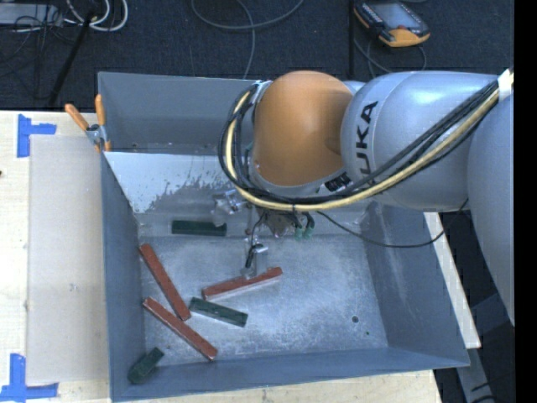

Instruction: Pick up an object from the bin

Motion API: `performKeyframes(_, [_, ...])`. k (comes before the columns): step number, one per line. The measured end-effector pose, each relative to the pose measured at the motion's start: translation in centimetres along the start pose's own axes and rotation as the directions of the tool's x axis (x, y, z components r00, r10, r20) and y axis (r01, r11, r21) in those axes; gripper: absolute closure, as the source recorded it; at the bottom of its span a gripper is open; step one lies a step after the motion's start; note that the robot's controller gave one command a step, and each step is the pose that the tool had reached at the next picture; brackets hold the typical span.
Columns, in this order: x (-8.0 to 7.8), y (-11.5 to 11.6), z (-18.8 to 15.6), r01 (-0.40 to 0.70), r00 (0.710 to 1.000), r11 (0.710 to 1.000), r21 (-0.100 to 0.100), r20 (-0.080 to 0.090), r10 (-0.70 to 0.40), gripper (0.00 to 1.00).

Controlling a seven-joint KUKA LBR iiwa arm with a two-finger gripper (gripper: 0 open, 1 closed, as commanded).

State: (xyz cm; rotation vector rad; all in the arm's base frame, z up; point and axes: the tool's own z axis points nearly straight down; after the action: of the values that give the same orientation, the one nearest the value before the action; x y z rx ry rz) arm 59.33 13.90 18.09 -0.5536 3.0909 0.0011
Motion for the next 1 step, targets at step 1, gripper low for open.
performKeyframes(1, [-0.03, 3.06, 11.49, 0.138, 0.990, 0.990, -0.001, -0.007, -0.138, 0.00])
